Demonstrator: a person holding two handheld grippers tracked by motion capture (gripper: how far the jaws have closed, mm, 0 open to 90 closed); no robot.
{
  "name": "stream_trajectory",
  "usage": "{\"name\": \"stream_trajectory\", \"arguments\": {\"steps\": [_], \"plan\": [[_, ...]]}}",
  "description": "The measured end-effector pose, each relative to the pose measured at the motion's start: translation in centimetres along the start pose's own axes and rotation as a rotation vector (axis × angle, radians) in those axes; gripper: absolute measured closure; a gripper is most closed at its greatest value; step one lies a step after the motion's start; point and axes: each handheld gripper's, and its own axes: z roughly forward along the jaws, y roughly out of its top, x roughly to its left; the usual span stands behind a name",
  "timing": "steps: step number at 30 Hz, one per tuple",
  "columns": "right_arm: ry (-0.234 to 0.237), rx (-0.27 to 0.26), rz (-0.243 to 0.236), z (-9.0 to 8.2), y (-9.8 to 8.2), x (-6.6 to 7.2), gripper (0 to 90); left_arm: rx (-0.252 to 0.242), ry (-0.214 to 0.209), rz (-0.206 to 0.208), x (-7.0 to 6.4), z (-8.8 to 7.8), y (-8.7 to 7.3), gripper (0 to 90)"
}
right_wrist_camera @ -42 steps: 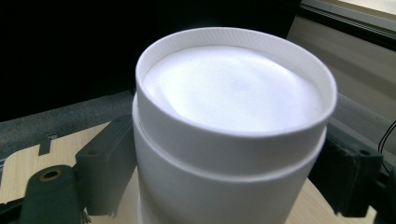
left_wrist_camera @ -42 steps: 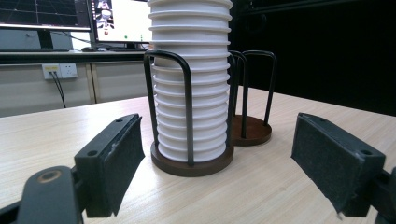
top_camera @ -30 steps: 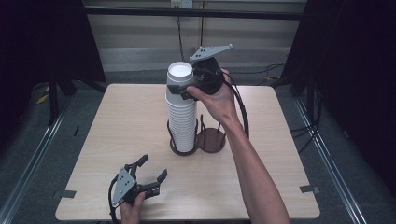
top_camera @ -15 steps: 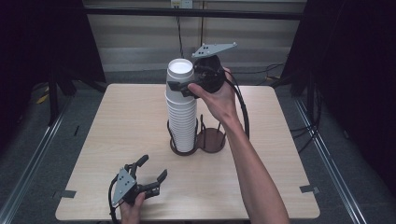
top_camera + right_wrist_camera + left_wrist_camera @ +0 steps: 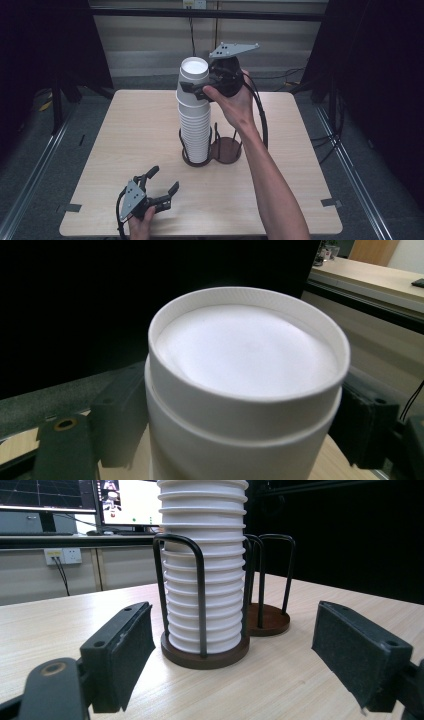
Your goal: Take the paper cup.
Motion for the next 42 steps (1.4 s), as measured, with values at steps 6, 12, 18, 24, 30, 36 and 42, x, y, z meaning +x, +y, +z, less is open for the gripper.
{"name": "stream_trajectory", "arguments": {"steps": [6, 12, 18, 24, 30, 36, 42], "plan": [[0.006, -0.025, 0.013, -0.3, 0.3, -0.1, 19.7, 0.0, 0.0, 0.0, 0.0, 0.0, 0.0, 16.5], [0.001, -0.057, 0.021, -0.6, 0.7, -0.1, 19.9, 0.0, 0.0, -0.001, 0.0, 0.0, 0.0, 16.4], [-0.002, -0.07, 0.022, -1.0, 0.9, -0.3, 20.1, 0.001, 0.0, 0.0, 0.0, 0.0, 0.0, 16.5], [-0.006, -0.104, 0.032, -1.4, 1.2, -0.3, 20.3, 0.0, 0.0, 0.0, 0.0, 0.0, 0.0, 16.4], [0.004, -0.118, 0.039, -1.4, 1.3, -0.3, 20.6, 0.0, 0.0, 0.0, 0.0, 0.0, 0.0, 16.5], [0.013, -0.162, 0.056, -1.8, 1.5, -0.3, 20.8, 0.0, 0.0, 0.0, 0.0, 0.0, 0.0, 16.4], [0.015, -0.191, 0.064, -2.3, 1.7, -0.3, 20.9, 0.0, 0.0, 0.0, 0.0, 0.0, 0.0, 16.5]]}}
